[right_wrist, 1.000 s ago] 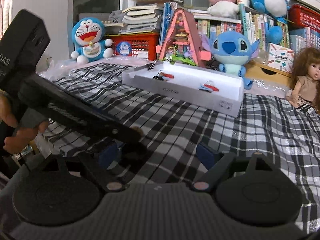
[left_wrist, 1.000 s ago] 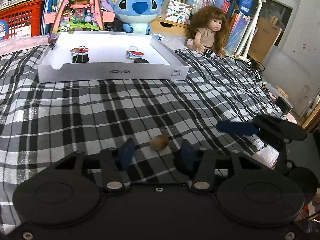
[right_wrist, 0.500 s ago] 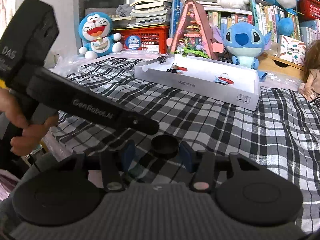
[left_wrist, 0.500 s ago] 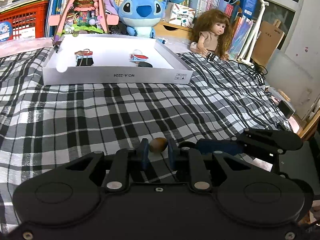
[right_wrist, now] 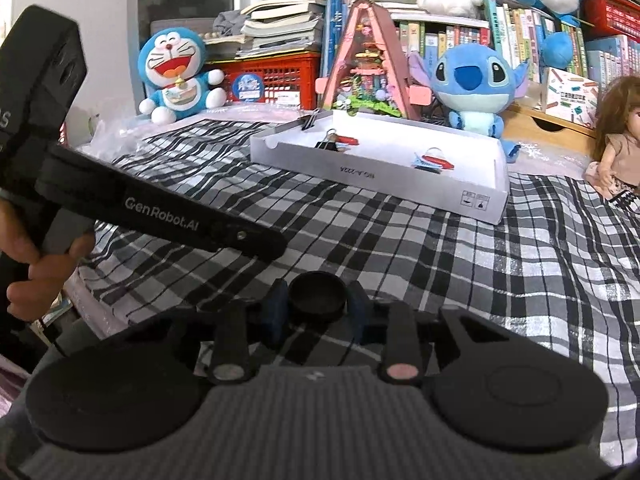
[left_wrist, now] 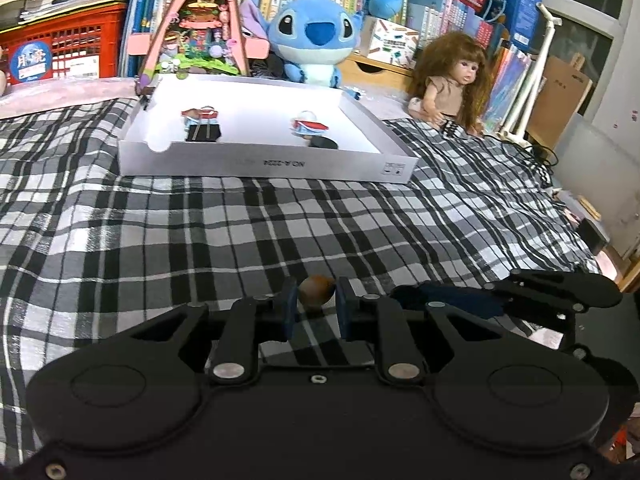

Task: Organize rigid objects
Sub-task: 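Grasp a wooden ball with the left gripper while the right gripper grasps a black puck, then carry the wooden ball and black puck over the white box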

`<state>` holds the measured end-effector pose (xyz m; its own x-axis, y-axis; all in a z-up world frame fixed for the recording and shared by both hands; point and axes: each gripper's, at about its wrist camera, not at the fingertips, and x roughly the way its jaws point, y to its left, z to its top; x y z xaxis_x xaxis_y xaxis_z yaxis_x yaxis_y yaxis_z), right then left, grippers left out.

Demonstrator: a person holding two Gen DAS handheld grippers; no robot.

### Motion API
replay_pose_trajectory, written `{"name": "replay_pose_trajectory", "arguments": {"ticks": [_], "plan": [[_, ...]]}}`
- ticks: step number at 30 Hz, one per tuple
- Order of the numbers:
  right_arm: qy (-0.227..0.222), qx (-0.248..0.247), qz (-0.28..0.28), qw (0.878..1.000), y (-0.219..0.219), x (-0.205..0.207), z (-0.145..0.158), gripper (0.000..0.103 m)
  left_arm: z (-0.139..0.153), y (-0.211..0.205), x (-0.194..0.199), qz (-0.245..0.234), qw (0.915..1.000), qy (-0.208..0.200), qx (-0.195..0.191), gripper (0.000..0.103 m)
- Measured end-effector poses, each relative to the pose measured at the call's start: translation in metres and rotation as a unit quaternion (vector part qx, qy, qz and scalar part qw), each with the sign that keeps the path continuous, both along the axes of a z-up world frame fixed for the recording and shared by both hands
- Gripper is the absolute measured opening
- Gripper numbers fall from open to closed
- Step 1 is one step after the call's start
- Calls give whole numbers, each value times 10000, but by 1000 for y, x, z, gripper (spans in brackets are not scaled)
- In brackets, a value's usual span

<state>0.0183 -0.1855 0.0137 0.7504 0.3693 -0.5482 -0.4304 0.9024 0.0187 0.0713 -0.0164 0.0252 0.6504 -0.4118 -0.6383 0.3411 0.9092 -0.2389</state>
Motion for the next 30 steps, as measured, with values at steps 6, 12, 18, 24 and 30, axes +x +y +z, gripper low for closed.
{"name": "replay_pose_trajectory", "arguments": {"ticks": [6, 12, 18, 24, 30], "plan": [[-11, 95, -290, 9995, -4, 12, 6, 37, 2, 2, 6, 256, 9994, -62, 234, 19], [13, 80, -525, 9986, -6, 29, 13, 37, 7, 3, 16, 339, 9988, -116, 331, 19], [102, 135, -766, 9969, -9, 53, 20, 37, 19, 3, 36, 502, 9979, -226, 334, 19], [118, 186, -919, 9955, -12, 76, 28, 37, 27, 5, 55, 687, 9964, -353, 358, 19], [116, 216, -1069, 9940, -15, 96, 35, 37, 30, 8, 76, 879, 9948, -370, 358, 19]]}}
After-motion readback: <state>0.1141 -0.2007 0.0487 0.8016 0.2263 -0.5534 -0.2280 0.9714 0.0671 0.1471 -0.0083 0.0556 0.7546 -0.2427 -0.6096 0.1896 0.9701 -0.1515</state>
